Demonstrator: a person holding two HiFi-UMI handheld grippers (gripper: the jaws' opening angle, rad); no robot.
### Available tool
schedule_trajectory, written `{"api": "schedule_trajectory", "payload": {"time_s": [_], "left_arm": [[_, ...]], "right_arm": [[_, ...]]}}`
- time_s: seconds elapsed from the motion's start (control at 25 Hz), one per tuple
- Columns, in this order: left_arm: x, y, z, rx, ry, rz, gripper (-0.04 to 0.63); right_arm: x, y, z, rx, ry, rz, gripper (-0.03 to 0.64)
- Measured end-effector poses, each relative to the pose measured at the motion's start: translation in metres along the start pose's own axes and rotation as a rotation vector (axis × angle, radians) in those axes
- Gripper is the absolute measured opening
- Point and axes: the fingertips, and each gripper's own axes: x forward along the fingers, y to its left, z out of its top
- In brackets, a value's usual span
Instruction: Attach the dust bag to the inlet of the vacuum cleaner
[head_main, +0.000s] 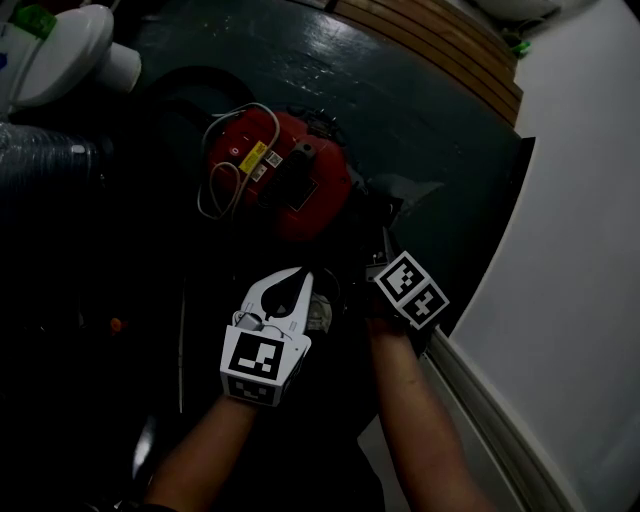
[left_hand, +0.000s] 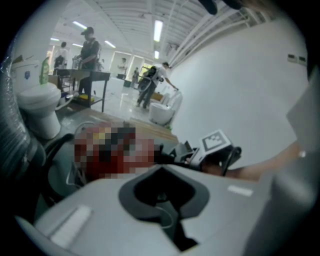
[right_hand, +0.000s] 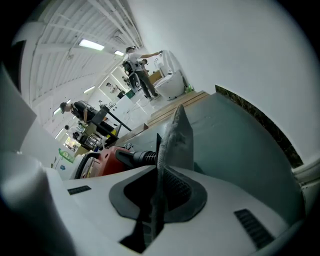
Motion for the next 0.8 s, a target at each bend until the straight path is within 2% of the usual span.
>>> {"api": "schedule_trajectory", "payload": {"time_s": [0.12, 0.32, 0.48, 0.56, 0.72, 0.8], "left_arm": [[0.001, 0.001, -0.004, -0.011, 0.005, -0.001, -0.003], [0.003, 0.001, -0.003, -0.011, -0.002, -0.007, -0.003], [0.007, 0.004, -0.005, -0.005, 0.004, -0.001, -0.003], [0.01, 0.007, -0.006, -0.006, 0.004, 0.003, -0.003], [0.012, 0.009, -0.008, -0.01, 0.012, 0.001, -0.003], [0.012, 0.009, -0.007, -0.009, 0.011, 0.001, -0.003]], "right_arm": [[0.001, 0.0, -0.003, 0.01, 0.015, 0.004, 0.032], [0.001, -0.001, -0.005, 0.254, 0.064, 0.019, 0.034], [0.0, 0.004, -0.003, 0.296, 0.157, -0.007, 0.028], [0.001, 0.005, -0.003, 0.243, 0.149, 0.01, 0.028], [0.001, 0.008, -0.004, -0.076, 0.124, -0.001, 0.025], [0.001, 0.008, -0.005, -0.167, 0.132, -0.004, 0.023]]}}
